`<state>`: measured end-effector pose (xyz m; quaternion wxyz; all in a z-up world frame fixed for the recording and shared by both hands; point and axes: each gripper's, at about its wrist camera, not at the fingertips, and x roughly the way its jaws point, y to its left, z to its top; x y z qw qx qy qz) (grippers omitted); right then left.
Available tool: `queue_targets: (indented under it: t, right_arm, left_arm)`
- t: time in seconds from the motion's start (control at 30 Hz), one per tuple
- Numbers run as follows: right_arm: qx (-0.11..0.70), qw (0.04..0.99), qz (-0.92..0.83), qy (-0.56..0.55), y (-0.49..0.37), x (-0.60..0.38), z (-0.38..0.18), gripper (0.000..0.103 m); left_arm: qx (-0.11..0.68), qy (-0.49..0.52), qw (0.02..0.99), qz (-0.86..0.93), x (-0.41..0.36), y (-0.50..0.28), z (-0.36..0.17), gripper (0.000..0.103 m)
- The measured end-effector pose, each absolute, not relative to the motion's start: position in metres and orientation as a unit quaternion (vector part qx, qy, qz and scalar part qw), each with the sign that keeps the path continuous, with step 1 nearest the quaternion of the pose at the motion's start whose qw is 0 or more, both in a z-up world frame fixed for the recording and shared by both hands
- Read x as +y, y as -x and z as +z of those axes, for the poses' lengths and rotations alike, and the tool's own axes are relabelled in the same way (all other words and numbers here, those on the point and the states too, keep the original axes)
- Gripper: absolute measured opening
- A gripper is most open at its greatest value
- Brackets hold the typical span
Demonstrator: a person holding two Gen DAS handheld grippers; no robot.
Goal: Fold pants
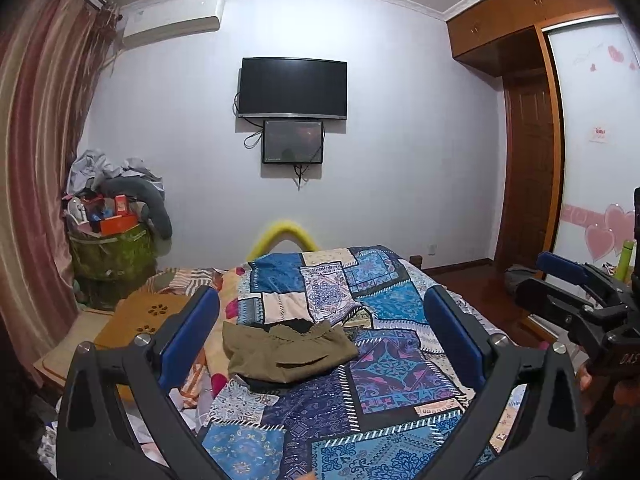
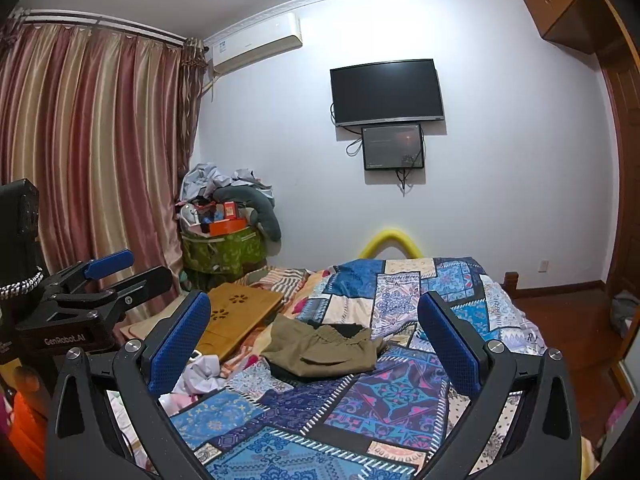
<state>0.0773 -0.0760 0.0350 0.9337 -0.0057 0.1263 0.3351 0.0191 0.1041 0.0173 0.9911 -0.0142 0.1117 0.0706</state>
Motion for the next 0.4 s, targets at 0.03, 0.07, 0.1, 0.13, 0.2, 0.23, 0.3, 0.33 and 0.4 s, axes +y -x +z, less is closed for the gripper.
queue_targets:
  t: [0.03, 0.07, 0.1, 0.13, 0.2, 0.23, 0.3, 0.33, 0.4]
  right_arm:
    - [0.126, 0.934, 0.335, 0.005, -0.0775, -0.0759, 0.0348, 0.103]
    - [0.127, 0.934, 0.334, 0.005, -0.0778, -0.076, 0.0349, 0.103]
    - [0.127, 0.934, 0.333, 0.005, -0.0782, -0.0765, 0.0347, 0.103]
    - [0.128, 0.934, 0.333, 0.004, -0.0787, -0.0768, 0.035, 0.103]
    - [0.129, 0.934, 0.332, 0.003, -0.0792, -0.0765, 0.0346, 0.103]
    - [0.13, 0.935, 0.331, 0.003, -0.0795, -0.0761, 0.0341, 0.103]
    - [0.132, 0.934, 0.331, 0.003, -0.0804, -0.0756, 0.0339, 0.103]
    - [0.133, 0.934, 0.331, 0.003, -0.081, -0.0751, 0.0338, 0.103]
    - [0.134, 0.934, 0.33, 0.004, -0.082, -0.0741, 0.0334, 0.103]
  left_arm:
    - [0.113, 0.014, 0.991, 0.069, 0.1032, -0.0195, 0.0168, 0.103]
    - [0.114, 0.014, 0.991, 0.068, 0.1029, -0.0197, 0.0165, 0.103]
    - [0.115, 0.015, 0.991, 0.067, 0.1026, -0.02, 0.016, 0.103]
    - [0.116, 0.015, 0.991, 0.068, 0.1023, -0.0201, 0.0152, 0.103]
    - [0.117, 0.014, 0.991, 0.069, 0.1027, -0.0209, 0.015, 0.103]
    - [0.117, 0.014, 0.99, 0.07, 0.1027, -0.0212, 0.0146, 0.103]
    - [0.118, 0.014, 0.99, 0.072, 0.1024, -0.0222, 0.0138, 0.103]
    - [0.118, 0.014, 0.99, 0.073, 0.1029, -0.0228, 0.0135, 0.103]
    - [0.12, 0.014, 0.99, 0.074, 0.1033, -0.0241, 0.0123, 0.103]
